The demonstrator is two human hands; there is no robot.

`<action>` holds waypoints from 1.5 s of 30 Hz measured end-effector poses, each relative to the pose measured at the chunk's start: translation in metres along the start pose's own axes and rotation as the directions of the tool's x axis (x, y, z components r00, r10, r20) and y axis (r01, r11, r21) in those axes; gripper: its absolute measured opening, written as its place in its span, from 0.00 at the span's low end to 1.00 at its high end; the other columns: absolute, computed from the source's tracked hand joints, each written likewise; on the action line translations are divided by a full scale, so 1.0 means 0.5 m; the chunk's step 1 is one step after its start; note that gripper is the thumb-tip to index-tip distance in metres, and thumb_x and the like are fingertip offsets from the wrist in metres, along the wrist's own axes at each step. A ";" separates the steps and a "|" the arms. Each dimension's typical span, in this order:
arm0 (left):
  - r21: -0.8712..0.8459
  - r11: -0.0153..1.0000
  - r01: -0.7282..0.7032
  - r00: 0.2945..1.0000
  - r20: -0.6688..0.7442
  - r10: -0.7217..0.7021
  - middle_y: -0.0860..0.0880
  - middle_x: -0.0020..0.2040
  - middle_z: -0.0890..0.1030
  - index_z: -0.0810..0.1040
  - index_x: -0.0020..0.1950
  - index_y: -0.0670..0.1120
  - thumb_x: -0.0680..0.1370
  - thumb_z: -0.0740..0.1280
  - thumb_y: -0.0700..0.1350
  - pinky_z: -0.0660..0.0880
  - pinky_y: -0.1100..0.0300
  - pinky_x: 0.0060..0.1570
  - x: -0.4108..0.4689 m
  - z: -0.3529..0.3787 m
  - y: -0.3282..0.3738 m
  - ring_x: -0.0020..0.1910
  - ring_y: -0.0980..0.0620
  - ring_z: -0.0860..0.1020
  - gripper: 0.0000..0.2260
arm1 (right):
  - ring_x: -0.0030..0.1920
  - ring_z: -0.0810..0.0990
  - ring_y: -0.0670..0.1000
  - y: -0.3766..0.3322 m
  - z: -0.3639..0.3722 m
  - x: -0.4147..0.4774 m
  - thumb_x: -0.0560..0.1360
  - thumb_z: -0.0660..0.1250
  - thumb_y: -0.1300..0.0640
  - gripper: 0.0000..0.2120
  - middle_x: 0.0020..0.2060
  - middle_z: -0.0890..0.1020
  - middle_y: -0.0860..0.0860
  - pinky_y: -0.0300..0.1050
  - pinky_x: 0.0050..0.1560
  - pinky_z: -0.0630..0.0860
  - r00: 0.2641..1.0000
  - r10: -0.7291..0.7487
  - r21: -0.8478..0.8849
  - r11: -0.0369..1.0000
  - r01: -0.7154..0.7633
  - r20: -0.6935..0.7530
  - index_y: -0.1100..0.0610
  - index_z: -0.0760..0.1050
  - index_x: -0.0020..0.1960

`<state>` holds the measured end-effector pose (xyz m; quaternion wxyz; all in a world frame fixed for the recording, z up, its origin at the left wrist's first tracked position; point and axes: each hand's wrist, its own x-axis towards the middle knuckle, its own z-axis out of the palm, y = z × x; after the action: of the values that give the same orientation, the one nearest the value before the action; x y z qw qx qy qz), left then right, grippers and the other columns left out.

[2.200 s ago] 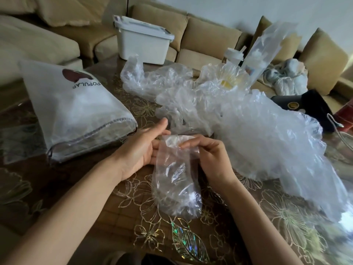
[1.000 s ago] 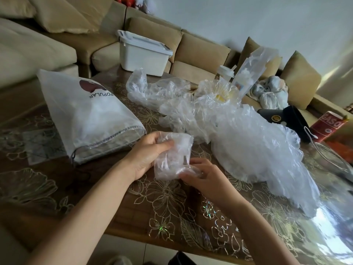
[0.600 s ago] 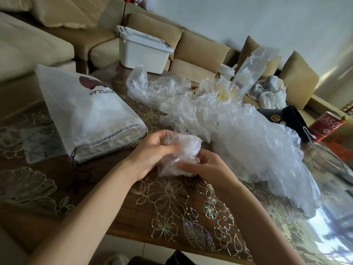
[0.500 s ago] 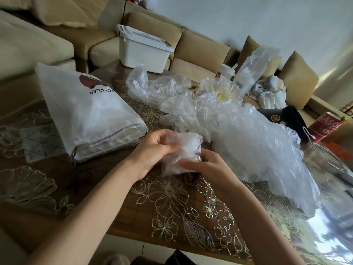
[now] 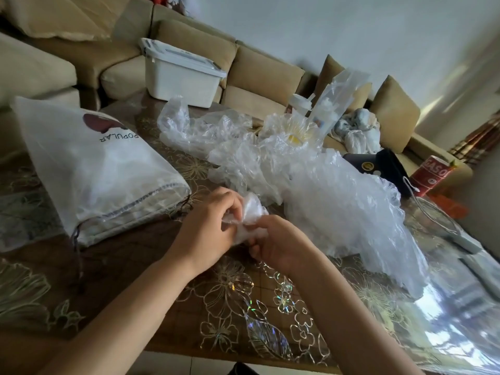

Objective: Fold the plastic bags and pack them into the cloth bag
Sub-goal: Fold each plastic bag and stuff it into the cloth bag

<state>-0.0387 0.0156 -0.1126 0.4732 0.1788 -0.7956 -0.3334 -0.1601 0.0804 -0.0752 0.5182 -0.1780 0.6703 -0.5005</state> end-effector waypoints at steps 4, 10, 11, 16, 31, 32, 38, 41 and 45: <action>0.115 0.993 -0.028 0.998 0.063 0.020 0.54 0.57 0.75 0.72 0.39 0.46 0.67 0.72 0.28 0.75 0.59 0.51 -0.005 -0.003 -0.006 0.57 0.56 0.74 0.15 | 0.29 0.76 0.48 -0.002 0.009 -0.003 0.74 0.59 0.69 0.07 0.40 0.78 0.57 0.37 0.27 0.72 0.998 -0.007 0.049 0.999 0.003 0.070 0.61 0.73 0.49; 0.170 0.985 -0.008 0.981 0.191 -0.025 0.52 0.65 0.75 0.78 0.44 0.43 0.69 0.64 0.25 0.74 0.55 0.57 0.004 0.009 0.008 0.63 0.50 0.74 0.14 | 0.48 0.79 0.50 -0.007 -0.030 -0.038 0.70 0.61 0.67 0.17 0.44 0.79 0.52 0.49 0.55 0.74 0.891 -0.186 0.013 0.980 0.199 0.415 0.60 0.72 0.58; 0.172 0.985 -0.004 0.982 0.188 -0.029 0.51 0.66 0.74 0.80 0.48 0.43 0.71 0.64 0.26 0.74 0.55 0.58 0.004 0.010 0.008 0.63 0.50 0.74 0.15 | 0.48 0.79 0.49 -0.006 -0.032 -0.039 0.71 0.63 0.64 0.17 0.43 0.80 0.51 0.50 0.58 0.73 0.887 -0.179 0.005 0.981 0.195 0.426 0.59 0.71 0.60; 0.162 0.987 -0.015 0.971 0.236 -0.024 0.47 0.67 0.73 0.81 0.52 0.38 0.72 0.65 0.29 0.75 0.48 0.58 0.000 0.008 -0.006 0.62 0.47 0.75 0.12 | 0.43 0.80 0.50 0.001 -0.020 -0.031 0.78 0.62 0.58 0.11 0.40 0.81 0.52 0.49 0.55 0.76 0.944 -0.190 0.008 0.981 0.195 0.270 0.60 0.74 0.58; -0.514 0.681 0.521 0.788 -0.016 -0.615 0.51 0.37 0.75 0.68 0.40 0.46 0.65 0.77 0.50 0.72 0.64 0.38 -0.035 -0.057 0.038 0.37 0.52 0.74 0.19 | 0.40 0.79 0.52 -0.020 0.039 -0.056 0.79 0.61 0.60 0.06 0.45 0.78 0.58 0.45 0.39 0.79 0.933 -0.359 -0.061 0.931 0.360 0.024 0.60 0.75 0.49; -0.513 0.671 0.535 0.773 -0.024 -0.634 0.49 0.37 0.76 0.68 0.41 0.46 0.62 0.79 0.51 0.72 0.57 0.42 -0.050 -0.073 0.031 0.39 0.50 0.74 0.21 | 0.41 0.79 0.53 -0.017 0.053 -0.060 0.79 0.62 0.57 0.07 0.47 0.78 0.59 0.46 0.41 0.80 0.946 -0.313 -0.065 0.946 0.319 0.091 0.60 0.75 0.51; -0.296 0.817 0.496 0.803 -0.202 -0.560 0.46 0.44 0.80 0.72 0.46 0.47 0.70 0.73 0.42 0.75 0.61 0.39 -0.077 -0.178 0.051 0.42 0.51 0.79 0.11 | 0.36 0.78 0.51 -0.049 0.105 -0.085 0.73 0.70 0.62 0.08 0.45 0.78 0.57 0.39 0.33 0.79 0.910 -0.177 -0.303 0.904 0.301 0.374 0.58 0.74 0.50; 0.131 0.942 0.310 0.900 -0.360 -0.246 0.46 0.44 0.80 0.73 0.48 0.45 0.71 0.73 0.41 0.77 0.55 0.39 -0.073 -0.238 0.056 0.42 0.45 0.79 0.10 | 0.32 0.76 0.50 -0.083 0.132 -0.074 0.73 0.69 0.66 0.08 0.40 0.78 0.57 0.38 0.30 0.77 0.947 -0.263 -0.301 0.902 0.309 0.182 0.64 0.75 0.52; 0.806 0.585 0.091 0.991 -0.014 -0.134 0.38 0.57 0.78 0.76 0.59 0.38 0.58 0.82 0.44 0.72 0.39 0.55 -0.069 -0.262 0.001 0.57 0.35 0.77 0.32 | 0.29 0.72 0.51 -0.030 0.159 -0.052 0.71 0.68 0.67 0.04 0.35 0.76 0.58 0.39 0.24 0.69 0.940 -0.249 0.078 0.959 0.274 -0.234 0.65 0.75 0.45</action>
<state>0.0924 -0.0105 -0.0909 0.3003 0.4148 -0.8585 0.0281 -0.0847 0.0549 -0.0462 0.3777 -0.1798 0.6660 -0.6176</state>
